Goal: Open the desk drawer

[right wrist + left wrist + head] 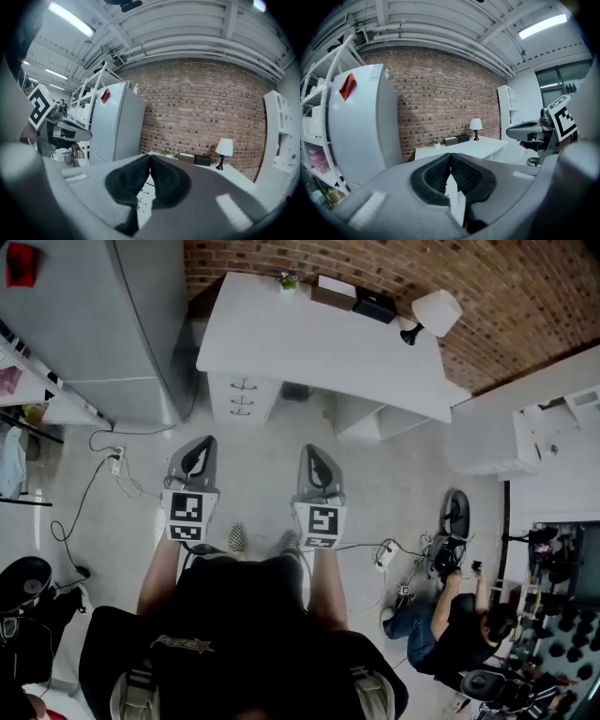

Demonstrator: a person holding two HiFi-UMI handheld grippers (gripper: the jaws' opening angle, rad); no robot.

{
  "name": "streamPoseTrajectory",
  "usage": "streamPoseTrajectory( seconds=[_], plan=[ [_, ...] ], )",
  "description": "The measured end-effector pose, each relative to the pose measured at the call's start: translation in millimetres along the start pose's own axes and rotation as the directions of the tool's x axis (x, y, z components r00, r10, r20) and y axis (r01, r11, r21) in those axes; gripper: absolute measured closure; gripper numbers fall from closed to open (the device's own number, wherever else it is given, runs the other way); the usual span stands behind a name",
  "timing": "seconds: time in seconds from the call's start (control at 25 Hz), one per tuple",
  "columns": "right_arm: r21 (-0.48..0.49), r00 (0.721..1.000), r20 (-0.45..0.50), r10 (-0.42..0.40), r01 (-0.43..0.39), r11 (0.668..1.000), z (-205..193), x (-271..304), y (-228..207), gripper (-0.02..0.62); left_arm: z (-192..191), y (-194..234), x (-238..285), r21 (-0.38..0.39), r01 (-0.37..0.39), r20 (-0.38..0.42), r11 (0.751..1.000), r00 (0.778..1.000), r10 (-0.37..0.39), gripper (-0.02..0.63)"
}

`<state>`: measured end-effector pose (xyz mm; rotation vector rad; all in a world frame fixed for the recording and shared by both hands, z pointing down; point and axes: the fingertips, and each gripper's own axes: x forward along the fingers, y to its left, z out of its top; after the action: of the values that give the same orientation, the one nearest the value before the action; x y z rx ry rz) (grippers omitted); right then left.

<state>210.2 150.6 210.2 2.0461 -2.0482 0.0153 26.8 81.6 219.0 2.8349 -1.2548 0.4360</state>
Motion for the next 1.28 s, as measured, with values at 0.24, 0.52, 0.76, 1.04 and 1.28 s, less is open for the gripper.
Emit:
streamPoseTrajectory(
  seconds=[0.24, 0.52, 0.76, 1.04, 1.28],
  plan=[
    [-0.018, 0.996, 0.013, 0.09, -0.09, 0.996, 3.1, 35.3, 20.8, 0.592, -7.8, 32.4, -5.9, -0.03, -0.094, -0.008, 0.995, 0.996, 0.093, 0.595],
    [-0.034, 0.979, -0.032, 0.203, -0.204, 0.978, -14.8, 89.6, 27.1, 0.592, -27.6, 58.8, 6.2, -0.075, -0.209, -0.053, 0.975, 0.977, 0.205, 0.595],
    [-0.053, 0.948, -0.09, 0.305, -0.311, 0.949, -44.5, 160.4, 30.2, 0.592, -46.9, 79.2, 41.0, -0.124, -0.3, -0.104, 0.946, 0.952, 0.288, 0.595],
    [-0.085, 0.906, -0.158, 0.392, -0.408, 0.909, -93.8, 241.0, 46.1, 0.592, -89.8, 106.6, 88.3, -0.174, -0.388, -0.144, 0.905, 0.919, 0.366, 0.595],
    [-0.09, 0.884, -0.19, 0.428, -0.45, 0.889, -136.1, 288.1, 59.8, 0.592, -135.6, 120.5, 120.5, -0.204, -0.419, -0.195, 0.885, 0.903, 0.383, 0.595]
  ],
)
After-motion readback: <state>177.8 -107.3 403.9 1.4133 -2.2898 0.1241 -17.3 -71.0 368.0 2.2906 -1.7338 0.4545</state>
